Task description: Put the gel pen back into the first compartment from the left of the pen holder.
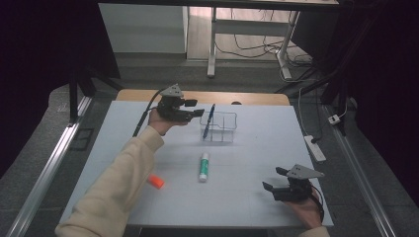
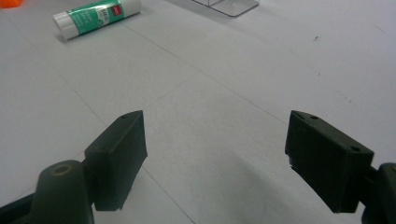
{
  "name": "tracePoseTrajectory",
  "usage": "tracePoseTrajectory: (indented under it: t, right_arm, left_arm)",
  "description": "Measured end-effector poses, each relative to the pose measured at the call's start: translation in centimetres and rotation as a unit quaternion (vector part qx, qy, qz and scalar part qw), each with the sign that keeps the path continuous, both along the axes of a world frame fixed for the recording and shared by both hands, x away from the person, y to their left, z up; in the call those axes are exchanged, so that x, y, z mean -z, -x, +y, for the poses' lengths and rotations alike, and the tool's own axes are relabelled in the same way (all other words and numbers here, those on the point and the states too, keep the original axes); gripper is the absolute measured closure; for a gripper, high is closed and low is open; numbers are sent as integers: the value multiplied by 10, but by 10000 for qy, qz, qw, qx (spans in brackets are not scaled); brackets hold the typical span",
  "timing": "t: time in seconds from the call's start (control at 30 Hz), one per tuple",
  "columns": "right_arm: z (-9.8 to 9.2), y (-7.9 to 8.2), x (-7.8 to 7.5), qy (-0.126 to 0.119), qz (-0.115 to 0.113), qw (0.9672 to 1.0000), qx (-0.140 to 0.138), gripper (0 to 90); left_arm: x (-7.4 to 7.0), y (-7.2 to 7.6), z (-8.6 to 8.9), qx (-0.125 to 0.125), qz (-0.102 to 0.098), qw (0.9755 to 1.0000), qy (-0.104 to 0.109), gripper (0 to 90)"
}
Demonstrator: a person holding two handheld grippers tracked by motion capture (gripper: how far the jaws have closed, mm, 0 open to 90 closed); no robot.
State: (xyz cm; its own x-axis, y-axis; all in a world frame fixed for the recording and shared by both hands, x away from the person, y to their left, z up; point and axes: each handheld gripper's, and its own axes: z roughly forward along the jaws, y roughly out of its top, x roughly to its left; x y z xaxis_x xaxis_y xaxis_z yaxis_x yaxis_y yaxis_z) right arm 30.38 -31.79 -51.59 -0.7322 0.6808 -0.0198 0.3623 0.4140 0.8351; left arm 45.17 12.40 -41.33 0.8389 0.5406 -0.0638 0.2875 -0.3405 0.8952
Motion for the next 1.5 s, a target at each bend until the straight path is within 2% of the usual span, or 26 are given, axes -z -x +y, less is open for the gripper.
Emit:
tracePoseTrajectory:
  t: [0.23,0.5,0.73,0.87,1.0,1.23,1.5]
  right_arm:
    - [-1,1,-1,19,-14,10000,8,199]
    - [0,1,-1,28,-20,10000,6,200]
    - [0,1,-1,37,-20,10000,-1,200]
    - [0,2,-1,48,-15,10000,-7,200]
    - [0,1,-1,67,-11,10000,8,200]
    - [0,1,0,60,6,10000,-18,200]
    - [1,1,1,67,5,10000,-12,200]
  left_arm:
    - [2,19,12,112,-10,9999,-48,439]
    - [6,38,25,217,61,9995,-213,433]
    - [12,47,34,267,142,9992,-266,439]
    - [14,51,35,301,158,9987,-379,439]
    - [16,57,36,336,147,9976,-589,435]
    - [22,69,44,391,214,9960,-776,430]
    - [27,82,55,377,219,9960,-779,429]
